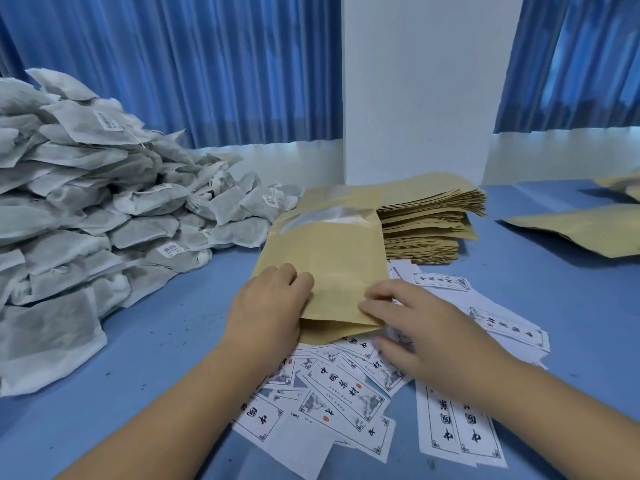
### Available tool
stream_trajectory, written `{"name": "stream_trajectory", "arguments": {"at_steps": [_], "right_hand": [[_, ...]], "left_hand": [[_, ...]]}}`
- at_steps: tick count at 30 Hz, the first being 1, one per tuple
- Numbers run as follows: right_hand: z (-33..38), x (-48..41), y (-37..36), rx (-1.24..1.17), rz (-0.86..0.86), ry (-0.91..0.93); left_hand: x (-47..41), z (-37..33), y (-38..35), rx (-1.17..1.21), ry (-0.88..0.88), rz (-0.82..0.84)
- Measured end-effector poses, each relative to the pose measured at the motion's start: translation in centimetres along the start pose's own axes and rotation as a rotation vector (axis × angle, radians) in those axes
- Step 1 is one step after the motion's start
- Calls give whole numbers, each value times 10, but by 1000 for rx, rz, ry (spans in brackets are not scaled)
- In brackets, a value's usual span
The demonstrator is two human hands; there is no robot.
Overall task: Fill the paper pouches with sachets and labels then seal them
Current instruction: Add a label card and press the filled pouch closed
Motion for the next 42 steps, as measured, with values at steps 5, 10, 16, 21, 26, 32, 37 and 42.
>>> {"name": "stream_trajectory", "arguments": {"at_steps": [5,10,16,21,26,32,37,42], "right_hand": [[10,-2,2,28,-216,106],[10,0,2,-80,-260,178],[12,1,1,-130,-228,221],[7,1,14,-131,-343,139],[0,1,28,-188,-428,34],[2,0,28,-178,-416,19],[0,1,29,-102,-361,154],[0,1,20,-26,-205,223]], "left_hand": [[-1,-5,3,-16,-53,8],[0,-9,0,-89,-23,49],[-3,-7,4,-120,-13,51],[2,-9,12,99,-110,37],[10,-17,25,182,-134,71],[-3,-29,10,-2,-46,185],[3,-12,25,38,-28,-107],[9,-2,24,121,-143,-92]]}}
Point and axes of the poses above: each hand's wrist, its own x-axis away from the middle knuckle, its own y-axis out of the back of the hand, z = x × y, the point moved 5 cm from there along -x, towards the middle knuckle, and after that the axes turned 15 degrees about -y, right-handed, at the moved point
